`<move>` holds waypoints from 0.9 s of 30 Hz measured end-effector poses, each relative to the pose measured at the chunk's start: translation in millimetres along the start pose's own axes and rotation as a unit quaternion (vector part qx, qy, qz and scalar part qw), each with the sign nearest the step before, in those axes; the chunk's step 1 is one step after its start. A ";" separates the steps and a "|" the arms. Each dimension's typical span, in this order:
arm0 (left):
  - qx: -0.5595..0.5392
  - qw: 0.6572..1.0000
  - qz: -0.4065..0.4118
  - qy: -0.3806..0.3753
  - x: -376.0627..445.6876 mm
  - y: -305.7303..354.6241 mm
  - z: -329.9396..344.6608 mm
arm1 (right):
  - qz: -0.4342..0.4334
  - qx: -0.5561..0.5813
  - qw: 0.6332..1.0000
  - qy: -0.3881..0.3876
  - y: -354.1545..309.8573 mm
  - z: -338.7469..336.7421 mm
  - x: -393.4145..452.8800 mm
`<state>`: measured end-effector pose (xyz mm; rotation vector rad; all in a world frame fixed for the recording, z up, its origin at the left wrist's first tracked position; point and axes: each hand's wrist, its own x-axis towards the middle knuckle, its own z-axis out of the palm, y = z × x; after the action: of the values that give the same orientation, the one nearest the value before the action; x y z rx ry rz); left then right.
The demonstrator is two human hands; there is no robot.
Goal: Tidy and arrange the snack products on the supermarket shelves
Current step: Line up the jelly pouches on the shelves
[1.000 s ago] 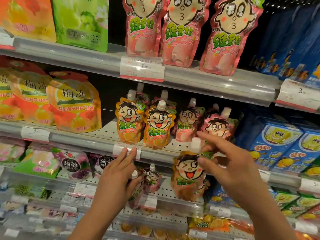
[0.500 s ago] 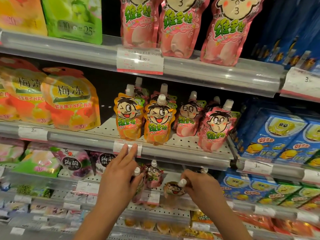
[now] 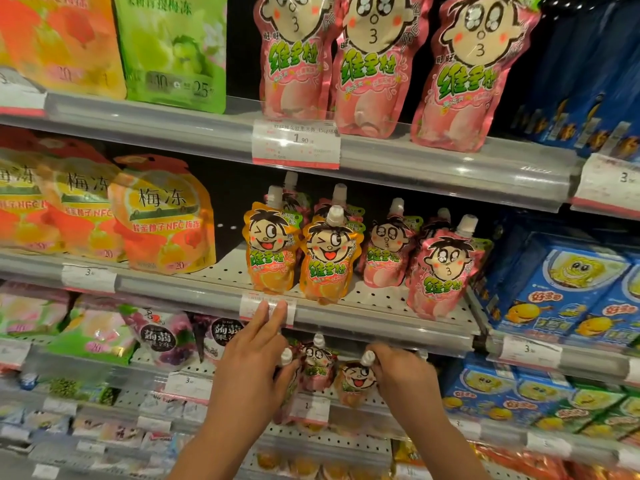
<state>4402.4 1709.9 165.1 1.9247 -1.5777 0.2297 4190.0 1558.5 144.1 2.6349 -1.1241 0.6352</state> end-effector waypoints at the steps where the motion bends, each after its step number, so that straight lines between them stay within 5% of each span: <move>1: -0.003 1.000 -0.002 -0.002 0.0 -0.9 0.8 | 0.005 -0.002 1.000 0.004 0.6 1.8 1.5; 15: 0.001 1.000 -0.004 -0.009 -1.2 -1.3 1.3 | 0.029 -0.049 0.986 0.156 0.4 28.9 -6.6; 27: 0.003 1.000 0.000 -0.006 -0.6 -2.7 2.1 | 0.036 0.016 0.999 0.033 -10.0 10.1 -22.0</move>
<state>4404.2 1709.4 162.1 1.9339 -1.5853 0.2234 4186.8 1575.9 124.8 2.5897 -1.2054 0.7547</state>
